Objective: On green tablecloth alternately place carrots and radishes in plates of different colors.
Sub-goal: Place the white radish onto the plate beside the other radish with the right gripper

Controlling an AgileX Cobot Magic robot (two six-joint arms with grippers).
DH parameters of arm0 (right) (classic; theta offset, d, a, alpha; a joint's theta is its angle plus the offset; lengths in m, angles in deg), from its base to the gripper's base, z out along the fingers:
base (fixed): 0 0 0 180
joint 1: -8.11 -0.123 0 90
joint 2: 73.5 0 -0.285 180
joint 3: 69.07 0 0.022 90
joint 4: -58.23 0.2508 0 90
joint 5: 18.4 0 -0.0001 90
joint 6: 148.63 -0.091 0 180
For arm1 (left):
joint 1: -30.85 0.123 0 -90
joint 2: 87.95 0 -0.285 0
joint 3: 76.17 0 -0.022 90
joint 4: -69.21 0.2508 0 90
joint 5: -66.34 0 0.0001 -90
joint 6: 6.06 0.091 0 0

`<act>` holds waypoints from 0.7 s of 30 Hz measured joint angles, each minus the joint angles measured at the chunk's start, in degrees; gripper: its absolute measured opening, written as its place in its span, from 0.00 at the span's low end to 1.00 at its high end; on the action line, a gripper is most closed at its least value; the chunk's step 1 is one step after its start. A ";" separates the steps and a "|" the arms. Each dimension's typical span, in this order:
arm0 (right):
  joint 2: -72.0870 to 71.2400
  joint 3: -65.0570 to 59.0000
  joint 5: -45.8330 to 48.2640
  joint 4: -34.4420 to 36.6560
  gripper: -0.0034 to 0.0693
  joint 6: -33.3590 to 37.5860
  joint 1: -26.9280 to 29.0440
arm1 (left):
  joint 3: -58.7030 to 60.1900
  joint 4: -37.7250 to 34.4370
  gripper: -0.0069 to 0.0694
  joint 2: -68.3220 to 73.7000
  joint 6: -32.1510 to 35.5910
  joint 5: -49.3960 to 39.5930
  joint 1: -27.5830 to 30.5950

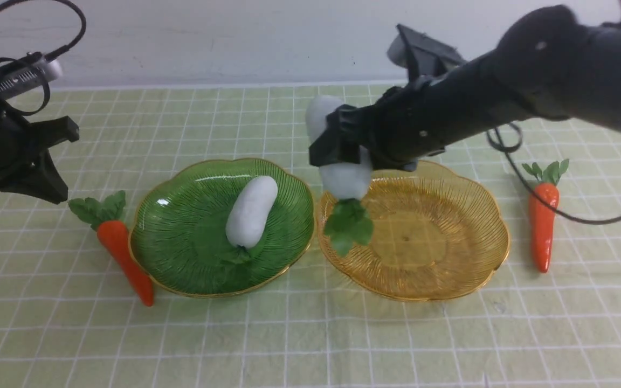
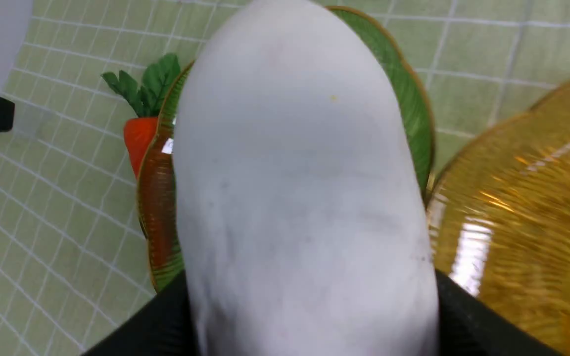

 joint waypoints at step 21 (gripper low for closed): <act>21.91 23.98 4.49 5.42 0.88 -2.92 -0.98 | 0.00 -4.73 0.93 8.97 -0.66 4.55 0.01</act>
